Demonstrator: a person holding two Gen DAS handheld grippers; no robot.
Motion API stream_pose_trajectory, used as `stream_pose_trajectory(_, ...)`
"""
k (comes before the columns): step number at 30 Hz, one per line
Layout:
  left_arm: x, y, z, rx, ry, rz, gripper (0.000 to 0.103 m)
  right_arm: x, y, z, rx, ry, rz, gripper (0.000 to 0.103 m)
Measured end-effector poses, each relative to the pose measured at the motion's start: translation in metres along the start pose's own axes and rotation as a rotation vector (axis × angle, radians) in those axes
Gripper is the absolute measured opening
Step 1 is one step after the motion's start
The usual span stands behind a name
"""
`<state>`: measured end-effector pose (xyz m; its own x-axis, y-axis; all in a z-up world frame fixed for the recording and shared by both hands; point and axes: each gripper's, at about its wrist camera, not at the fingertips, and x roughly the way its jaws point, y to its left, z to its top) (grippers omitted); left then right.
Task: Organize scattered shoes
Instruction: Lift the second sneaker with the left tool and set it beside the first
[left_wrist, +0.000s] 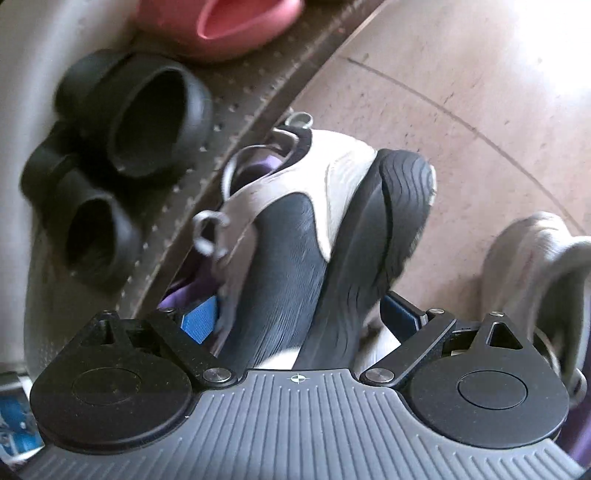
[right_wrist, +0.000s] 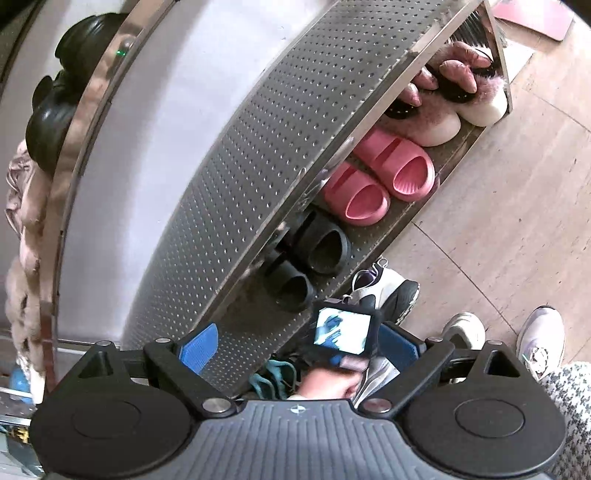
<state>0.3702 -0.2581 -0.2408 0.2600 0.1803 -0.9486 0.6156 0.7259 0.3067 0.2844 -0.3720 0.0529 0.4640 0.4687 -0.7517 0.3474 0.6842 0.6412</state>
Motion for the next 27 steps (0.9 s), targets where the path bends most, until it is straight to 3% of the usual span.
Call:
stream_pose_trajectory(4, -0.003, 0.004, -0.007, -0.022, -0.030, -0.043, 0.072, 0.005, -0.001, -0.001, 0.008, 0.046, 0.008, 0.096)
stream_pose_trajectory(7, -0.028, 0.015, -0.020, -0.082, -0.103, -0.057, 0.065, 0.010, 0.004, -0.004, 0.001, 0.071, 0.018, 0.096)
stream_pose_trajectory(12, -0.103, 0.058, -0.057, -0.287, -0.210, -0.144, 0.065, 0.016, 0.015, -0.011, -0.007, 0.058, -0.004, 0.096)
stream_pose_trajectory(15, -0.170, 0.075, -0.118, -0.377, -0.258, -0.149, 0.065, 0.026, 0.023, -0.018, 0.013, 0.063, -0.020, 0.096)
stream_pose_trajectory(18, -0.201, 0.079, -0.181, -0.449, -0.222, -0.120, 0.066, 0.045, 0.042, -0.034, -0.004, 0.117, 0.004, 0.096)
stream_pose_trajectory(22, -0.203, 0.099, -0.311, -0.624, -0.035, -0.001, 0.065, 0.063, 0.071, -0.064, -0.122, 0.171, 0.007, 0.096)
stream_pose_trajectory(25, -0.187, 0.104, -0.375, -0.739, 0.080, 0.082, 0.065, 0.078, 0.086, -0.088, -0.212, 0.195, -0.028, 0.096)
stream_pose_trajectory(27, -0.177, 0.099, -0.394, -0.756, 0.128, 0.120, 0.069, 0.088, 0.089, -0.099, -0.241, 0.200, -0.056, 0.096)
